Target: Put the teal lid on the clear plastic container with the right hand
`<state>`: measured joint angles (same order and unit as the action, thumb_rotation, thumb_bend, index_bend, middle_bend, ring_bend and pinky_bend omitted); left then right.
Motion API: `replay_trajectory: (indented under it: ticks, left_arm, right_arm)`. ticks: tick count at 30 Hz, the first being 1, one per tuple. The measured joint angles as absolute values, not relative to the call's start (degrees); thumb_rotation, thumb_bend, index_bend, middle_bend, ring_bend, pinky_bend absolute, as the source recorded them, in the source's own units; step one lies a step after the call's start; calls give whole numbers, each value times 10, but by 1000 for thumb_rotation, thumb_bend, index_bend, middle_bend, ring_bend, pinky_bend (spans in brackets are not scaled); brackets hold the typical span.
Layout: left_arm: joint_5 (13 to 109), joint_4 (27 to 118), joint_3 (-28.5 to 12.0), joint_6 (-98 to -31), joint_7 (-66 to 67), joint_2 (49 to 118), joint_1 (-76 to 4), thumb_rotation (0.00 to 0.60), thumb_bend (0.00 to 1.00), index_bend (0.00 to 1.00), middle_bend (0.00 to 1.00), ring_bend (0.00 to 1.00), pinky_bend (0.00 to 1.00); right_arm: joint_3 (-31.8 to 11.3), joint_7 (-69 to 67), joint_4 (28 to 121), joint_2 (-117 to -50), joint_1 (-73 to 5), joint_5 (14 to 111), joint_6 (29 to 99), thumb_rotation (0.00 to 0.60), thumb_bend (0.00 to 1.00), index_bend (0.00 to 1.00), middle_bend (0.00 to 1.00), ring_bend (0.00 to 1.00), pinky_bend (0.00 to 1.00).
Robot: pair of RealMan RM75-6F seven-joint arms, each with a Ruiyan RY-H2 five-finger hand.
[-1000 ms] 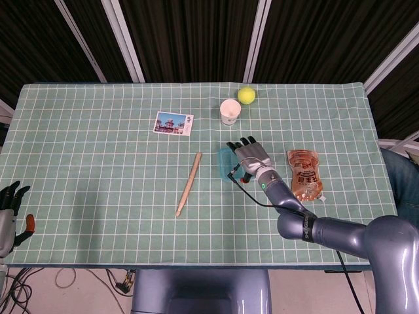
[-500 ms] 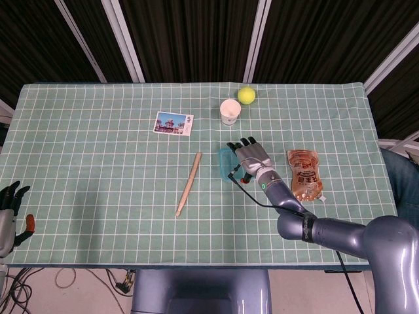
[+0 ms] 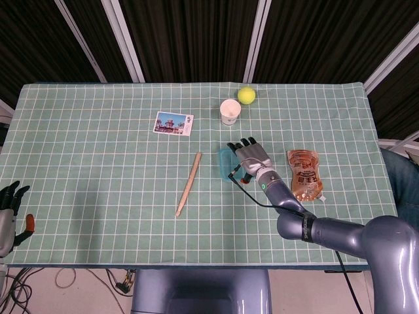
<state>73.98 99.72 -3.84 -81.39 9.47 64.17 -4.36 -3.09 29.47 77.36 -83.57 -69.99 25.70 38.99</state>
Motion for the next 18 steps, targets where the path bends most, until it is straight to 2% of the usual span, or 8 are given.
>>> replay_trajectory:
  ticks: [18]
  left_arm:
    - [736, 998, -39, -813, 98, 643, -44, 600, 568, 115, 0, 0, 0]
  right_arm:
    - [-30, 286, 781, -825, -696, 261, 384, 600, 301, 0, 353, 26, 0]
